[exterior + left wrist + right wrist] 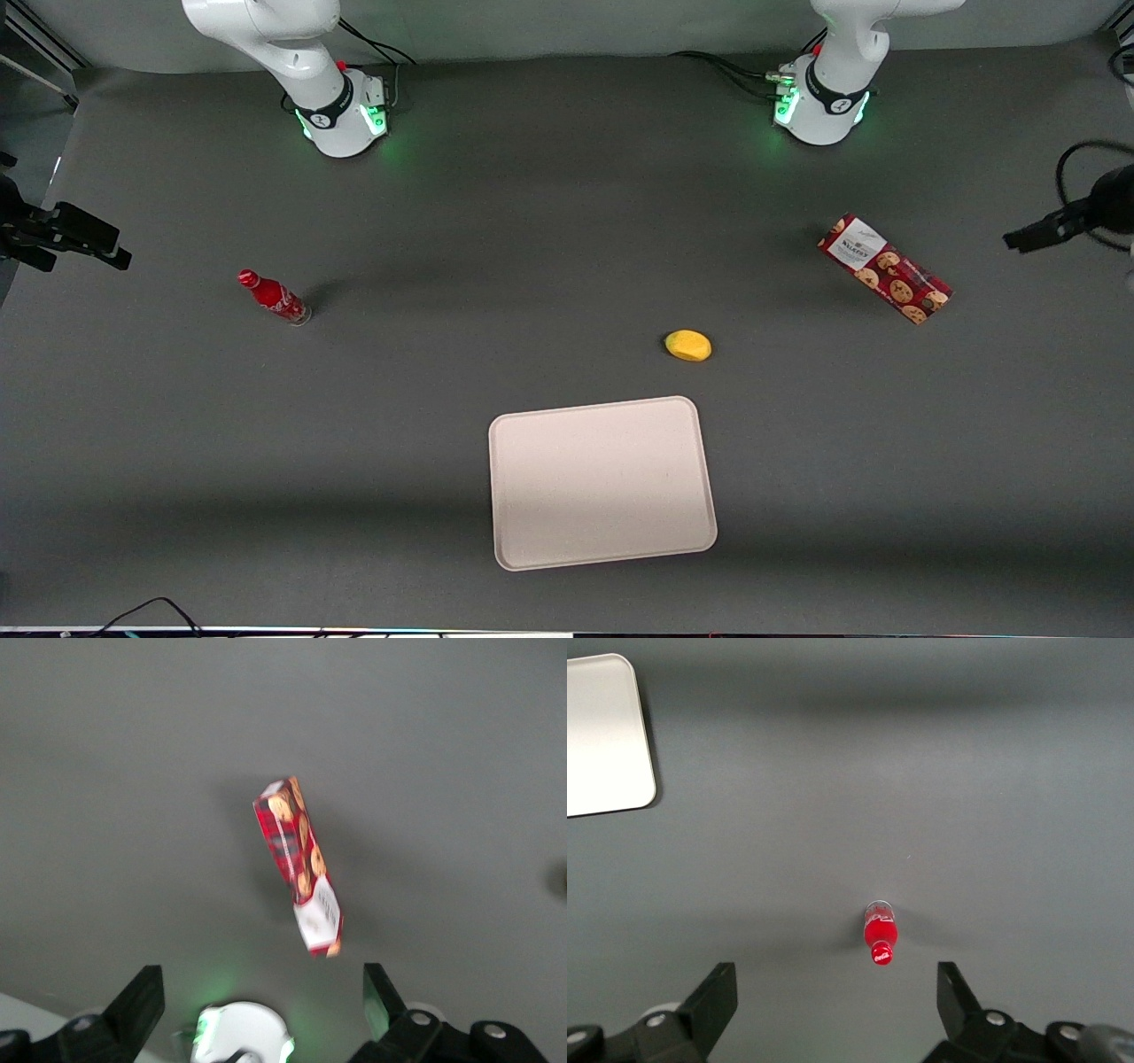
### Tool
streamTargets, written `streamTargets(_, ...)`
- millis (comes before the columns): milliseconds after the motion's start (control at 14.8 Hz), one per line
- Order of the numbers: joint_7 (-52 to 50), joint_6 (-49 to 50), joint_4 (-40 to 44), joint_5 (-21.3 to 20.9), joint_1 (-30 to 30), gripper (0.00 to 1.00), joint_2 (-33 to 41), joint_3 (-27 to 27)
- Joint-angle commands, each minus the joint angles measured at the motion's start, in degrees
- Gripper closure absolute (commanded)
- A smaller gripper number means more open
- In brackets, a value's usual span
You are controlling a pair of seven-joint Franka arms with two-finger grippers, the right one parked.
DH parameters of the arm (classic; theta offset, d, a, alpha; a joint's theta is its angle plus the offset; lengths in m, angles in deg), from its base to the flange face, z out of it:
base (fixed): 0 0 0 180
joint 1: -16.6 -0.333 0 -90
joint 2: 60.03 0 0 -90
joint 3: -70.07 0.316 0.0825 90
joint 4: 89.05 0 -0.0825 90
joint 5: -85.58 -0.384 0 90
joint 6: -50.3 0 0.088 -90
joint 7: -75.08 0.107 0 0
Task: Place red cookie box on tray
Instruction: 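Lower the left gripper onto the cookie box and close on its end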
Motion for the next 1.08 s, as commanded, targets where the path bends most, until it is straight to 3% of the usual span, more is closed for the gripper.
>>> streamTargets(0, -12.4, -13.2, -13.8, -0.6, 1.3, 0.00, 1.1, -0.3)
streamTargets(339, -15.8, -33.4, -31.2, -0.6, 1.4, 0.00, 0.5, -0.2)
streamTargets(814, -15.9, -54.0, -41.3, -0.5, 1.8, 0.00, -5.4, -0.3)
streamTargets(949, -15.9, -59.6, -41.7, -0.5, 1.8, 0.14, -8.9, -0.3)
streamTargets(1017, -16.0, -61.7, -42.0, -0.5, 1.9, 0.34, -10.1, -0.3)
